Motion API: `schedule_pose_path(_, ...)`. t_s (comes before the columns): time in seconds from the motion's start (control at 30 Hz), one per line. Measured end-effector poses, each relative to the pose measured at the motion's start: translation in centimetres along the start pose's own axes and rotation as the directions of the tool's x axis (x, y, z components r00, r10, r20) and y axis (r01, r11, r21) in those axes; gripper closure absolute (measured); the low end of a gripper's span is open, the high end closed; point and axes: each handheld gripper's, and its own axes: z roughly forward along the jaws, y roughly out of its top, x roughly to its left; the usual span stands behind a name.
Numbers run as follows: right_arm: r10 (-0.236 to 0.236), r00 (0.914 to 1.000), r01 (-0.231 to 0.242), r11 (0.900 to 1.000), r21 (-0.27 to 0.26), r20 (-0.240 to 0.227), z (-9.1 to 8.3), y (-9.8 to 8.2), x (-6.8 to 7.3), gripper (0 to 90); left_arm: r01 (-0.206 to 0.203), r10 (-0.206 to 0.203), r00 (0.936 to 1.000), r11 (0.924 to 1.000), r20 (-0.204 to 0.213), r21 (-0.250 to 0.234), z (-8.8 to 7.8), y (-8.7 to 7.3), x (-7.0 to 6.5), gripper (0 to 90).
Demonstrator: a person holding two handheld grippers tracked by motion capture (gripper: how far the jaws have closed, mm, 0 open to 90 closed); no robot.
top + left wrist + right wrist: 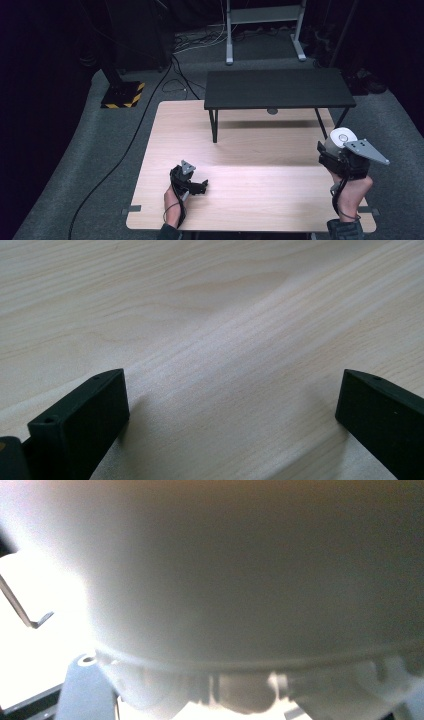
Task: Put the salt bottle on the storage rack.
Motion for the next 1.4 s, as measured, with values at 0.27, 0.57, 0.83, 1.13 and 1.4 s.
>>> schedule_pose_path(0.27, -0.012, 0.9999, 0.012, 1.0, 0.0, -0.007, 1.0, 1.9, -0.2, 28.7, -0.001, 0.001, 1.0, 1.0, 0.001, 0.0, 0.0, 0.0, 0.0, 0.1)
schedule_pose_path(0.57, -0.036, 0.9993, 0.036, 0.999, 0.0, -0.01, 2.0, 4.1, -0.1, 28.7, -0.001, 0.001, 1.0, 1.0, 0.002, 0.0, 0.0, 0.0, 0.0, 0.1)
schedule_pose_path(0.83, -0.055, 0.9985, 0.055, 0.998, 0.002, -0.008, 3.0, 5.9, 0.1, 28.7, -0.001, 0.001, 1.0, 1.0, 0.002, 0.0, 0.0, 0.0, 0.0, 0.1)
schedule_pose_path(1.13, -0.068, 0.9974, 0.068, 0.998, 0.006, -0.025, 4.4, 8.0, 0.2, 28.7, -0.003, 0.003, 1.0, 1.0, 0.003, 0.0, 0.0, 0.0, 0.0, 0.1)
schedule_pose_path(1.4, -0.055, 0.9971, 0.056, 0.998, 0.01, -0.052, 6.1, 10.0, 0.0, 28.7, -0.004, 0.004, 1.0, 1.0, 0.005, 0.0, 0.0, 0.0, 0.0, 0.1)
